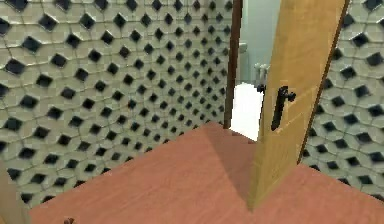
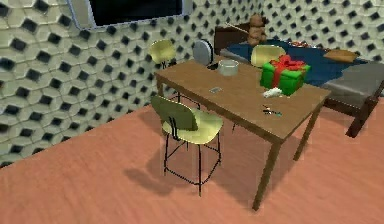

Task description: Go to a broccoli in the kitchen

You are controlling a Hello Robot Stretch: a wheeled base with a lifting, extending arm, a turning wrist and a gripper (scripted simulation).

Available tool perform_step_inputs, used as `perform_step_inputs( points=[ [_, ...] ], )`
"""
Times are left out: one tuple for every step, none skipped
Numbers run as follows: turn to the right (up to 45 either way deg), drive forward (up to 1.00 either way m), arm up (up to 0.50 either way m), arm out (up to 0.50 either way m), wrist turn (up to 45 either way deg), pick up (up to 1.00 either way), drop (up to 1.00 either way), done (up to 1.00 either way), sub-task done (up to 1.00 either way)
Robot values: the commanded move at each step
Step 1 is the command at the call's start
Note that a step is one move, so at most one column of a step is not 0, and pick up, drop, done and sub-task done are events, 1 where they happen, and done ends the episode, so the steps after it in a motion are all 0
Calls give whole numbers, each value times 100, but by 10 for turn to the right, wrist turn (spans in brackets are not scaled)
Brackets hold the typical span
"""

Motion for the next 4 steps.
perform_step_inputs(
  points=[
    [0, 100, 0, 0, 0, 0, 0, 0, 0],
    [0, 60, 0, 0, 0, 0, 0, 0, 0],
    [450, 0, 0, 0, 0, 0, 0, 0, 0],
    [60, 0, 0, 0, 0, 0, 0, 0, 0]
  ],
)
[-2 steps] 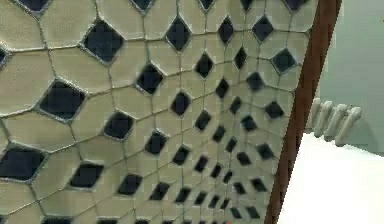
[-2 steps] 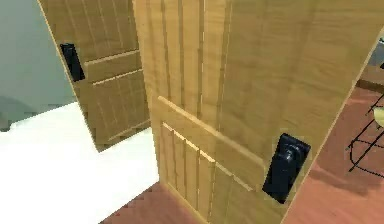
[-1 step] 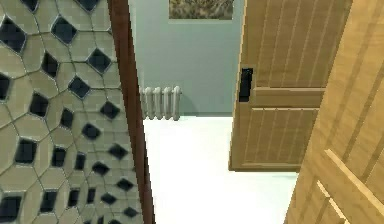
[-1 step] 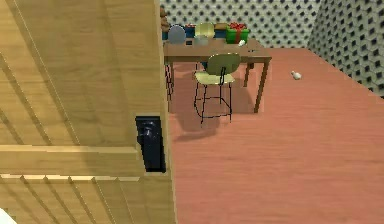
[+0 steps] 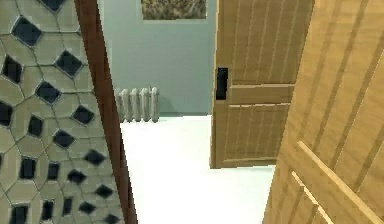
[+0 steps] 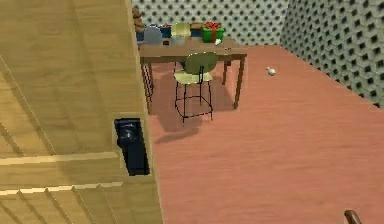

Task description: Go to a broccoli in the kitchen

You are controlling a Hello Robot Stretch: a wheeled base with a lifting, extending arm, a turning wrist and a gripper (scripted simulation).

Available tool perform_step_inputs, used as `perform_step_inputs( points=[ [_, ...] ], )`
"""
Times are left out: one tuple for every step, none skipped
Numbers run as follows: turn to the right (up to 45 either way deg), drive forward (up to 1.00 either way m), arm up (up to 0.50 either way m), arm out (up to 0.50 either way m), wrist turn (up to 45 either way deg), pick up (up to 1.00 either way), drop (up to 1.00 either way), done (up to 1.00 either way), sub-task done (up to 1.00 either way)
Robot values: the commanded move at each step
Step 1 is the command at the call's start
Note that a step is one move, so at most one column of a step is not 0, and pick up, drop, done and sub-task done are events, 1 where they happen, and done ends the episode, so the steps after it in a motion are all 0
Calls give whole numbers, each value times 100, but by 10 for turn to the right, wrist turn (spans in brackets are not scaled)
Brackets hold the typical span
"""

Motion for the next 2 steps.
perform_step_inputs(
  points=[
    [0, 100, 0, 0, 0, 0, 0, 0, 0],
    [90, 0, 0, 0, 0, 0, 0, 0, 0]
  ],
)
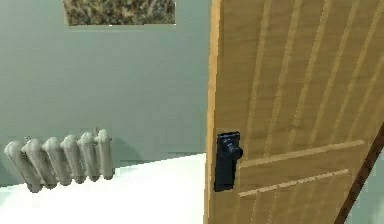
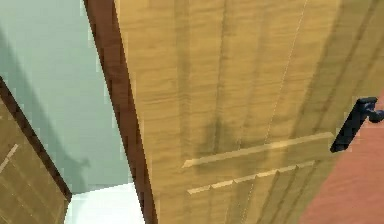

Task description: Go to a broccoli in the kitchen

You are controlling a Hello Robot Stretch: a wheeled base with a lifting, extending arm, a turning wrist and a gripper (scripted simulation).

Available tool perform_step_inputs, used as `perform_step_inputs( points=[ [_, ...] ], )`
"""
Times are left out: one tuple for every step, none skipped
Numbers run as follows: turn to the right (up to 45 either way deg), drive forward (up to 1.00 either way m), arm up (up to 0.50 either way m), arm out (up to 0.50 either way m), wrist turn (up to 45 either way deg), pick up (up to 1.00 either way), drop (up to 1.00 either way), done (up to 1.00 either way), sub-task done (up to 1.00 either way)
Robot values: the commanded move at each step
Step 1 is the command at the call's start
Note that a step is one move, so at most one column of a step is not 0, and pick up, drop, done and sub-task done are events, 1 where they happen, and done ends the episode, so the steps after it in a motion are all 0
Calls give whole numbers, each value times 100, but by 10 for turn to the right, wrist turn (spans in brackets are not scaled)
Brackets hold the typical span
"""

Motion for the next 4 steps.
perform_step_inputs(
  points=[
    [0, 20, 0, 0, 0, 0, 0, 0, 0],
    [-450, 0, 0, 0, 0, 0, 0, 0, 0],
    [-450, 0, 0, 0, 0, 0, 0, 0, 0],
    [0, 100, 0, 0, 0, 0, 0, 0, 0]
  ],
)
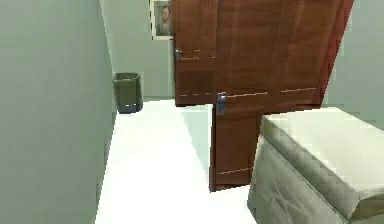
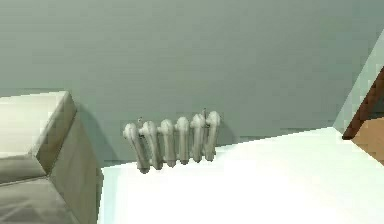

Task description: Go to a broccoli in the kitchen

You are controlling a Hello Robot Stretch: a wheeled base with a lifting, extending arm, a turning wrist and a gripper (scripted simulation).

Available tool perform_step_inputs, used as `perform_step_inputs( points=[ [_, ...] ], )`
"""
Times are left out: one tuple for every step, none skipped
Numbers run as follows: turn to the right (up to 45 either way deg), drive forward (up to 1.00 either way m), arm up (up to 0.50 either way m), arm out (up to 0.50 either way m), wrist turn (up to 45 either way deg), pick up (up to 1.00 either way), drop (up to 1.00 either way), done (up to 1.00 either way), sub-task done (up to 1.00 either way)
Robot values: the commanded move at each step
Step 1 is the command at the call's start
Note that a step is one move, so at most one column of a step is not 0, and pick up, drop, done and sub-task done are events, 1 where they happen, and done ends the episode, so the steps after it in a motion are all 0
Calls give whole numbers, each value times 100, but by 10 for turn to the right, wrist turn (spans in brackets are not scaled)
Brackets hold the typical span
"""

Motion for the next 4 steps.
perform_step_inputs(
  points=[
    [-30, 0, 0, 0, 0, 0, 0, 0, 0],
    [0, 100, 0, 0, 0, 0, 0, 0, 0],
    [-30, 0, 0, 0, 0, 0, 0, 0, 0],
    [0, 40, 0, 0, 0, 0, 0, 0, 0]
  ],
)
